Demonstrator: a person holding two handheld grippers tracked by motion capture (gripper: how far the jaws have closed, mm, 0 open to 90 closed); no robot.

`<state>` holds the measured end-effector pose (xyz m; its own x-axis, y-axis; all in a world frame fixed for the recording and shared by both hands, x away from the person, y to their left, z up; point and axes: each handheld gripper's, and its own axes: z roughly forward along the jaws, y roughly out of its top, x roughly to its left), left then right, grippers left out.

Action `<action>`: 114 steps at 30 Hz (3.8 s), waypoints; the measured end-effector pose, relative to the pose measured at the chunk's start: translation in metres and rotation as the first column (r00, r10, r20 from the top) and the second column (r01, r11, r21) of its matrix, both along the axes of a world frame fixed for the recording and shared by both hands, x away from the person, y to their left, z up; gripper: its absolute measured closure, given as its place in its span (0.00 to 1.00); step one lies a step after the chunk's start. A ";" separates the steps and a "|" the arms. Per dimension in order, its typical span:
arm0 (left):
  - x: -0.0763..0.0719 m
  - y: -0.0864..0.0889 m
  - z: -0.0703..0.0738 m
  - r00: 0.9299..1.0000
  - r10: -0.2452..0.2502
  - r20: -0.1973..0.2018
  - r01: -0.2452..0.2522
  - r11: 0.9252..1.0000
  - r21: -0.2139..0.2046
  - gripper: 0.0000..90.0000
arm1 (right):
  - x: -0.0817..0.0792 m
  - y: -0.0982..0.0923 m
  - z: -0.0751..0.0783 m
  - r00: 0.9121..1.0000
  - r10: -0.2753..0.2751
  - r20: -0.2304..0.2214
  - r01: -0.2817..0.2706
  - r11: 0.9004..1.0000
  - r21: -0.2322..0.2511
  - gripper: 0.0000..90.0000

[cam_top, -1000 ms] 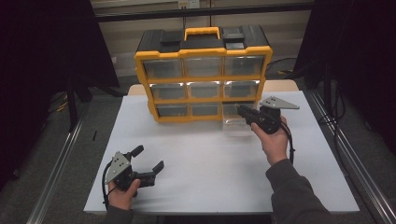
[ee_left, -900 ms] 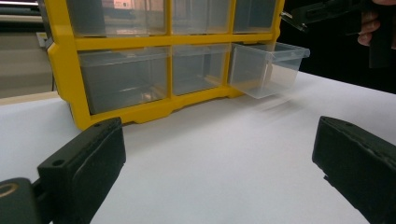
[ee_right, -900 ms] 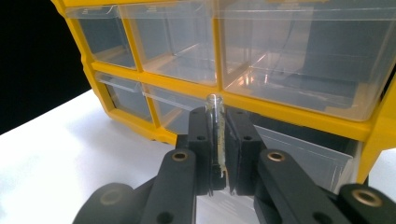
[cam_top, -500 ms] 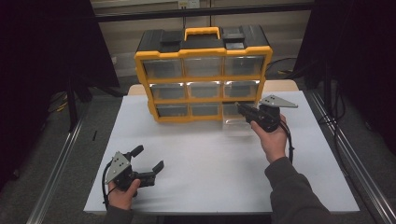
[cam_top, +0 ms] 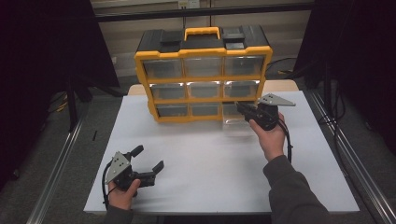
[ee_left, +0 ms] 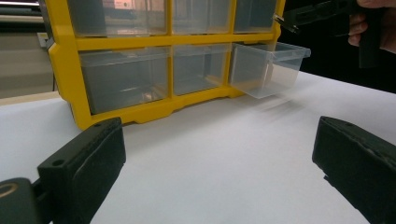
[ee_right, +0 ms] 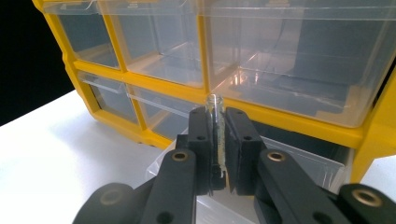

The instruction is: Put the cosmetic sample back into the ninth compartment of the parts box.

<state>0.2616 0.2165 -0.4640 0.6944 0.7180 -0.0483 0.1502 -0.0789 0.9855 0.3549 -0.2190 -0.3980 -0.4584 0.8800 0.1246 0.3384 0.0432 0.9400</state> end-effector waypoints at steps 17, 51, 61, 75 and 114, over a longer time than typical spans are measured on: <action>0.000 -0.001 0.000 1.000 0.005 -0.006 -0.005 1.000 -0.014 0.03 | 0.007 -0.004 -0.007 1.000 -0.018 -0.015 0.018 1.000 -0.014 0.91; 0.000 -0.001 0.000 1.000 0.016 -0.005 -0.016 0.999 -0.029 0.03 | 0.016 -0.003 -0.017 0.998 -0.034 -0.045 0.033 0.999 -0.030 0.91; 0.000 -0.001 0.000 1.000 0.024 -0.006 -0.025 0.999 -0.030 0.03 | 0.017 -0.004 -0.019 0.998 -0.034 -0.056 0.032 0.999 -0.042 0.90; 0.000 0.000 0.000 1.000 0.022 -0.005 -0.022 1.000 -0.020 0.03 | 0.014 -0.006 -0.017 0.998 -0.031 -0.048 0.029 0.999 -0.031 0.83; -0.002 0.000 0.000 1.000 0.020 -0.001 -0.020 1.000 -0.013 0.03 | -0.053 -0.017 -0.010 0.997 0.068 0.035 -0.067 0.998 -0.018 0.08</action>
